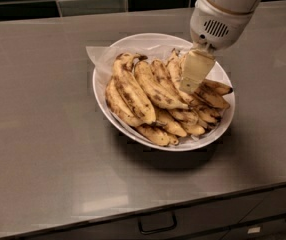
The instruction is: Pick banana from white bowl
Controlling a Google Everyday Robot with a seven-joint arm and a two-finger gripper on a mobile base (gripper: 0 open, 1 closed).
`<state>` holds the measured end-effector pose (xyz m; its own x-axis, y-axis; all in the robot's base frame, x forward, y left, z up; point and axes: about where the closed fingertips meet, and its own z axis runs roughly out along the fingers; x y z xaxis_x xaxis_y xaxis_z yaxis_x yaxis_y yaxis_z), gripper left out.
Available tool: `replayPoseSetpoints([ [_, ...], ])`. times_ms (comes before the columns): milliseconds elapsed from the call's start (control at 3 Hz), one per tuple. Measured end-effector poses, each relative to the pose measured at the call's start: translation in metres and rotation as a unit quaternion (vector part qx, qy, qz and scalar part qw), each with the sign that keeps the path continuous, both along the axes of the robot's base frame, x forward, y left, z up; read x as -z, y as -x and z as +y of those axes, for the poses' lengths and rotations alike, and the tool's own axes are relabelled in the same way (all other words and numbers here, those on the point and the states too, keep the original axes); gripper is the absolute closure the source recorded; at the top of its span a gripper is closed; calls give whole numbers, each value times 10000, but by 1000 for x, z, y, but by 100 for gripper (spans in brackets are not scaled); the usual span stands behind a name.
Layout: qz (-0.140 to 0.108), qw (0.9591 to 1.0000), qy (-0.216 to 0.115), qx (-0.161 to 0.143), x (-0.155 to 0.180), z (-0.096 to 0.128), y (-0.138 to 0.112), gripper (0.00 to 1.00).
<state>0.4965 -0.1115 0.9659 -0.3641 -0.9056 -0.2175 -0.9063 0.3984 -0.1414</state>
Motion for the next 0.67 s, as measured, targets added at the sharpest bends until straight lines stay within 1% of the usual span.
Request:
replayPoseSetpoints([
  [333, -160, 9998, 76, 32, -12, 2, 1, 53],
  [667, -313, 9994, 84, 143, -23, -4, 0, 52],
])
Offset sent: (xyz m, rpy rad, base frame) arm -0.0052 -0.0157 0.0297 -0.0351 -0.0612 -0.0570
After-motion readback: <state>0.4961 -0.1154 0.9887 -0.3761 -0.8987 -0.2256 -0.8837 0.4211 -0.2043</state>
